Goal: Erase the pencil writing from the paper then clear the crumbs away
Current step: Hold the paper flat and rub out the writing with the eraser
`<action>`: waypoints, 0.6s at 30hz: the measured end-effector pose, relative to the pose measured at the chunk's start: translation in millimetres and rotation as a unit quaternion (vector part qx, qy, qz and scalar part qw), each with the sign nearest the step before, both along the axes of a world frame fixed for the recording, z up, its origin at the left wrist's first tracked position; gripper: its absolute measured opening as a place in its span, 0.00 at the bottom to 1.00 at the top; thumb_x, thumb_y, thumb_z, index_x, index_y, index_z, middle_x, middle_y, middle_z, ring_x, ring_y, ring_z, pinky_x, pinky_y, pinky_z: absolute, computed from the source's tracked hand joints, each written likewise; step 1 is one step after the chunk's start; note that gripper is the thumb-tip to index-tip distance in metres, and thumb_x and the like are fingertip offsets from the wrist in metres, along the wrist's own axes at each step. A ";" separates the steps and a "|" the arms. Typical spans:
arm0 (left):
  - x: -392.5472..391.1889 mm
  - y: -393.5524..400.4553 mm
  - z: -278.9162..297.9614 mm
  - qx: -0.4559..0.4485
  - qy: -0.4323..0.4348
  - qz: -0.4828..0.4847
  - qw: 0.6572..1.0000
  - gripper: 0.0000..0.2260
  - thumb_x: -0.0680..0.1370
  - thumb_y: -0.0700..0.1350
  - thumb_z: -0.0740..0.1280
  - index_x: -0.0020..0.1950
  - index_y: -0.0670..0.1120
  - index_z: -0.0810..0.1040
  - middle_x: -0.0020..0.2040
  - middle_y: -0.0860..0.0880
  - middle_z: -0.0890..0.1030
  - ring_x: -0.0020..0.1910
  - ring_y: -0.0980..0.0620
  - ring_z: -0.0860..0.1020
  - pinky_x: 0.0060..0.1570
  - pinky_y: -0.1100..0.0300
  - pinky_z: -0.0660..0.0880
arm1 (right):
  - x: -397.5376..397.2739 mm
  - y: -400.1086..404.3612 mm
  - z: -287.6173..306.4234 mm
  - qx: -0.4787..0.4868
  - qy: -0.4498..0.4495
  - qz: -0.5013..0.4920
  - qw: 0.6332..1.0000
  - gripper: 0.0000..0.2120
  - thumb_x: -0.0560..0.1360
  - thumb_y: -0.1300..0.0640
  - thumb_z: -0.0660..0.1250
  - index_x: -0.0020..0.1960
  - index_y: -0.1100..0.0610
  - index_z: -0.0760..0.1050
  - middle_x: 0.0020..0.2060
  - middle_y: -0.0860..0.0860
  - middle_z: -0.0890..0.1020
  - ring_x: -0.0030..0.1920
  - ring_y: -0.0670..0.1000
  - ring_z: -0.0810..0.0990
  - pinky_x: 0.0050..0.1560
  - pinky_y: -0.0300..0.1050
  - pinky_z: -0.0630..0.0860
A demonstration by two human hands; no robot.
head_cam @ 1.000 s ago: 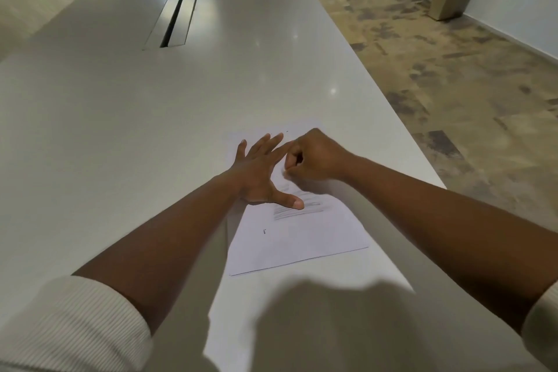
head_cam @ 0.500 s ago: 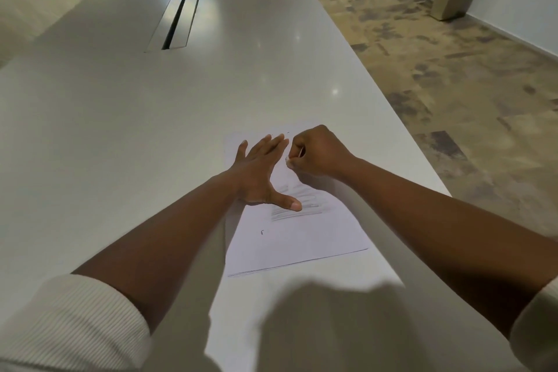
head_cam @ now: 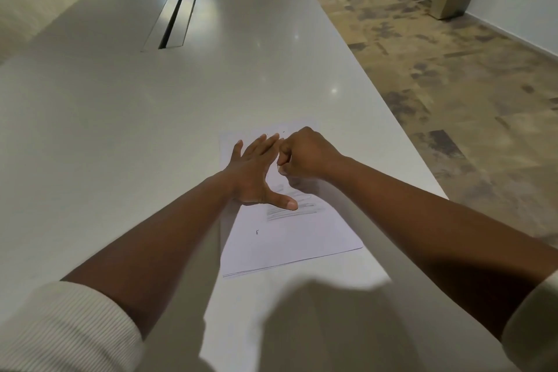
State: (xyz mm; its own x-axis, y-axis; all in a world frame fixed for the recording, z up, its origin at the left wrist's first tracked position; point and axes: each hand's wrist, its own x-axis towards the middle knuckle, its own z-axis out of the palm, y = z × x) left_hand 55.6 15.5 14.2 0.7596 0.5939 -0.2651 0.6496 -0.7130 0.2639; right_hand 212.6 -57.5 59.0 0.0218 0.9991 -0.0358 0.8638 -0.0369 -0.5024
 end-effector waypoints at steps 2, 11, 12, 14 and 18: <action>0.2 -0.8 1.3 0.000 0.003 0.000 1.000 0.68 0.54 0.86 0.59 0.84 0.55 0.37 0.84 0.55 0.37 0.82 0.53 0.33 0.77 0.39 0.31 | -0.1 -1.2 -0.2 -0.003 0.004 -0.005 1.000 0.02 0.71 0.60 0.71 0.40 0.54 0.82 0.43 0.54 0.84 0.44 0.55 0.82 0.48 0.50 0.80; -9.4 -7.3 -1.6 0.005 -0.019 -0.012 1.000 0.66 0.56 0.87 0.59 0.84 0.55 0.39 0.85 0.54 0.39 0.82 0.54 0.33 0.78 0.39 0.32 | -1.1 -2.4 0.9 -0.008 -0.006 -0.011 1.000 0.04 0.72 0.59 0.69 0.38 0.56 0.78 0.43 0.53 0.83 0.46 0.55 0.82 0.49 0.49 0.80; -12.9 -8.4 -2.6 0.011 -0.018 -0.013 1.000 0.66 0.57 0.87 0.59 0.84 0.55 0.38 0.85 0.54 0.39 0.82 0.55 0.33 0.78 0.39 0.32 | -1.0 -3.0 0.5 -0.006 -0.002 -0.015 1.000 0.04 0.72 0.59 0.69 0.38 0.55 0.79 0.43 0.52 0.83 0.46 0.54 0.82 0.49 0.48 0.80; -20.2 -11.0 -4.8 0.023 -0.012 -0.016 1.000 0.65 0.58 0.87 0.58 0.83 0.55 0.35 0.84 0.54 0.38 0.81 0.56 0.32 0.78 0.39 0.32 | -1.2 -4.4 -0.3 -0.001 0.005 -0.020 1.000 0.07 0.72 0.59 0.70 0.36 0.51 0.78 0.43 0.50 0.84 0.46 0.53 0.82 0.49 0.47 0.79; -30.3 -17.3 -6.7 0.025 -0.007 -0.016 1.000 0.66 0.58 0.88 0.56 0.83 0.55 0.33 0.84 0.55 0.36 0.80 0.58 0.31 0.77 0.39 0.31 | -1.5 -4.1 -2.6 0.003 0.003 -0.024 1.000 0.04 0.72 0.58 0.70 0.39 0.57 0.81 0.42 0.52 0.84 0.45 0.54 0.82 0.50 0.50 0.80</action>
State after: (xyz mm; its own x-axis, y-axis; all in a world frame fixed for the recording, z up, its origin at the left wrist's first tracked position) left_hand 25.4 -1.7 7.5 0.7816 0.5818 -0.2249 0.6231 -0.7453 0.2372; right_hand 211.1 -61.7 56.3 0.0704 0.9970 -0.0307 0.8585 -0.0762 -0.5072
